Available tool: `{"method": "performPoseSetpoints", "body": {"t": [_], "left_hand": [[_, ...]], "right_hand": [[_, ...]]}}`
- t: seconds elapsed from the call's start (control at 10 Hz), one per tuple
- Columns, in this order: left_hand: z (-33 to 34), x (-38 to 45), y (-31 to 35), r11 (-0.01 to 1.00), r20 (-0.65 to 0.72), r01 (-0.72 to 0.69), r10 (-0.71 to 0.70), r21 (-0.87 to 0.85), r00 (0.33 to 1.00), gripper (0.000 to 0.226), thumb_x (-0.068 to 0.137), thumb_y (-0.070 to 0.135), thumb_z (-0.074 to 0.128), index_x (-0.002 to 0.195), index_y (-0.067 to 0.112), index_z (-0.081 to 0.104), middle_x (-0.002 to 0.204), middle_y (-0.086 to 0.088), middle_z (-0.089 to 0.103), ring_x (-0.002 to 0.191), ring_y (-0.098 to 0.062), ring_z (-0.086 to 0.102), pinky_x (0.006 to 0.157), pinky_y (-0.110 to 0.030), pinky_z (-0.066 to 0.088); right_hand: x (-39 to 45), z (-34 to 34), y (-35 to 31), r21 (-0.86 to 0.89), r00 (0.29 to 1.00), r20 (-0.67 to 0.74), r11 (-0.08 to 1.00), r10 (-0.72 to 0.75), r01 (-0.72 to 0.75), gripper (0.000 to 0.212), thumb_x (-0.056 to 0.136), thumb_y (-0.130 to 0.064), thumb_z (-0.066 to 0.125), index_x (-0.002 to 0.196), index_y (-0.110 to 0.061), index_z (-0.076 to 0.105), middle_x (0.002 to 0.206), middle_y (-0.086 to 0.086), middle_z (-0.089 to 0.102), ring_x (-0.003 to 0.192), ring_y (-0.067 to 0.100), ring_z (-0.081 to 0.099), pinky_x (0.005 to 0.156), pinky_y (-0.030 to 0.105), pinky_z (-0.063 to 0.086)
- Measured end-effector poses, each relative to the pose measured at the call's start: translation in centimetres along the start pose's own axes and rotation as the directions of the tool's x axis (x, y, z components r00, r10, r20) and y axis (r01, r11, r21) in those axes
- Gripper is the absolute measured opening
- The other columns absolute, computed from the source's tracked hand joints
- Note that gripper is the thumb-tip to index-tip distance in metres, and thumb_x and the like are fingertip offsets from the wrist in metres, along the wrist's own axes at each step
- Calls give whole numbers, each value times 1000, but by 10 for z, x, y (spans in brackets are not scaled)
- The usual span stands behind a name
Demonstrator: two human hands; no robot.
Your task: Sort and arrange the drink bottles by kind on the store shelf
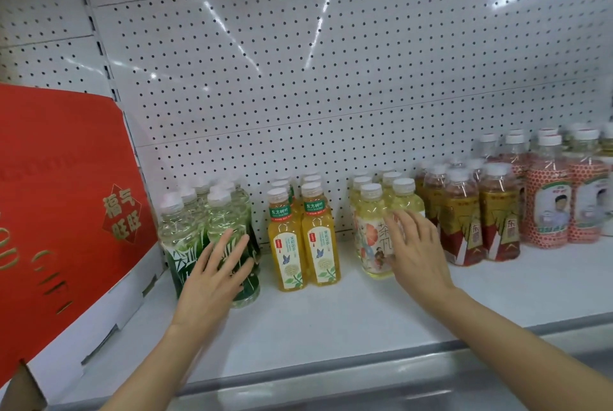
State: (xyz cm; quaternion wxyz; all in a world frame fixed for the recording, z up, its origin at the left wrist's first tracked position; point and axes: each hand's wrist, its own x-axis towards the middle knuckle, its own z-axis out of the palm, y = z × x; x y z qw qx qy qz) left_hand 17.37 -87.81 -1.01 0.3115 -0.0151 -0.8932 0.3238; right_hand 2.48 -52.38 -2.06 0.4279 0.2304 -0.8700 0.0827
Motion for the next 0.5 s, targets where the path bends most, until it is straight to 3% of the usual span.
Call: {"method": "performPoseSetpoints", "body": {"t": [0.1,0.2,0.3,0.4,0.5], "left_hand": [[3,-2,-3,1000,-9,13,-13,18,1000,72,65,12,87,132,16,62,165,-13,-4,150,-43,7,120,-54,0],[4,-6,-1,999,17,47,-48,17,999,82,60,9,87,137,16,59,165,-12,-10,150,-44,5,121,-57,4],[-2,-3,5,998,54,66,-66,-6,996,77,63,18,89,135,14,61,165,-13,0,150,-44,5,119,-59,10],[-10,-6,15,987,68,128,-122,-100,990,64,71,39,86,127,15,68,159,-14,29,151,-38,14,119,-51,8],[-24,-22,42,859,137,397,-372,-323,918,51,89,51,63,135,30,59,158,-2,35,150,-25,21,116,-44,24]], "right_hand": [[-2,1,10,-16,998,48,999,50,-49,77,64,-4,77,135,-2,47,136,19,49,128,38,41,105,47,37],[-4,2,14,-7,993,104,999,52,-51,83,62,-7,81,137,-2,45,137,18,48,129,38,42,104,48,42],[-3,1,14,4,989,140,998,56,-57,88,58,-8,83,138,-2,44,138,19,48,130,38,43,103,48,42],[-6,4,17,75,993,106,996,43,-51,85,60,-8,83,136,-4,46,137,17,49,128,37,45,102,47,44],[-16,-5,29,252,992,70,960,107,-121,75,64,-15,85,131,-9,52,127,8,56,118,28,50,96,38,47]]}}
